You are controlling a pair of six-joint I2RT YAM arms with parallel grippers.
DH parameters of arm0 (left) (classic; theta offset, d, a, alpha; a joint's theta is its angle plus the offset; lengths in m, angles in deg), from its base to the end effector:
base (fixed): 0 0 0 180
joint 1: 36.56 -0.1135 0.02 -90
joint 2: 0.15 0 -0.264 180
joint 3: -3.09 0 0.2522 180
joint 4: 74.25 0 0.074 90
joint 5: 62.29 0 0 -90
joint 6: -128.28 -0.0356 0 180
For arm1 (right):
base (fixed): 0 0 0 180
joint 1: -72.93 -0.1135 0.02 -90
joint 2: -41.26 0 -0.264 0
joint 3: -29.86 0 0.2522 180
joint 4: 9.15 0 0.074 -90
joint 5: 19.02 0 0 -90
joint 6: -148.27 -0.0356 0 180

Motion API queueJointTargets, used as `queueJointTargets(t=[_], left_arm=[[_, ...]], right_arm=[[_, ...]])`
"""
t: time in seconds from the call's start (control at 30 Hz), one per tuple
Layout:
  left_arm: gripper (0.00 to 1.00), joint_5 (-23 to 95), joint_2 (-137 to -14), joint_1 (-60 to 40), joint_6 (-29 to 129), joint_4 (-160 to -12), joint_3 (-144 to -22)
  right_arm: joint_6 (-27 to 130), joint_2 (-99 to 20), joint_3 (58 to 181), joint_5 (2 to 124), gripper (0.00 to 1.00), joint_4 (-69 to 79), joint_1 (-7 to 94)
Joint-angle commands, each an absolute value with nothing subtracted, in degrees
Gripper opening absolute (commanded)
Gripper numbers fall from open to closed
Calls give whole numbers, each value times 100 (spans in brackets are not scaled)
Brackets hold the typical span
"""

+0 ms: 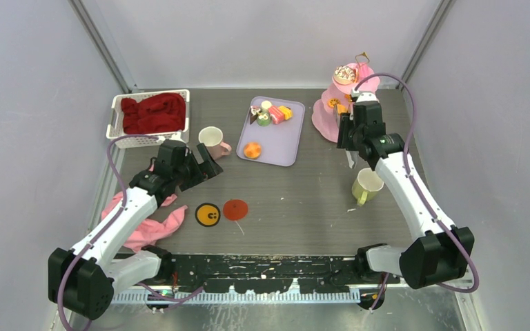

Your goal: Serve the afternoon tea

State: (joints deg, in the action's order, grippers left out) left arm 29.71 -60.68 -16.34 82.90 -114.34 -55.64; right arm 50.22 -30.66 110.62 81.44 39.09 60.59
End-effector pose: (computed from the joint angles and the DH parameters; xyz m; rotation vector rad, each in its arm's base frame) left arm 0.2095 -0.0785 0.2623 -0.4852 2.3318 -0.6050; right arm 0.2666 0.0517 0.3340 0.0130 2.2449 -0.0144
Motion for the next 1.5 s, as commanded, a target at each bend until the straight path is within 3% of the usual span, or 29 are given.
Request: queueJointTargets(t=[0.0,0.37,0.67,1.0,1.27,1.47], left_arm=[[93,3035,-6049,-1670,8248,-11095,-5664],[93,2989,-5994,-1667,8240,-11141,-5637],[93,2987,-6004,-1662,8231,-11141,-5611],[93,3030,-6053,-1662,8248,-11095,-5622],[93,3043,-6064,-1667,8240,-11095,-5647],[93,3021,-6037,-1666,8231,-11117,-5652]], right_arm=[[5072,-3030,11480,8254,27,3582,6253],[5067,-3698,11658,8269,29,3266,6513],[4968,-3882,11730,8199,43,3193,6603],[4971,-3724,11743,8214,51,3285,6607],[4950,-3510,11741,8190,51,3431,6605],[4805,-2782,11542,7758,43,3650,6590]])
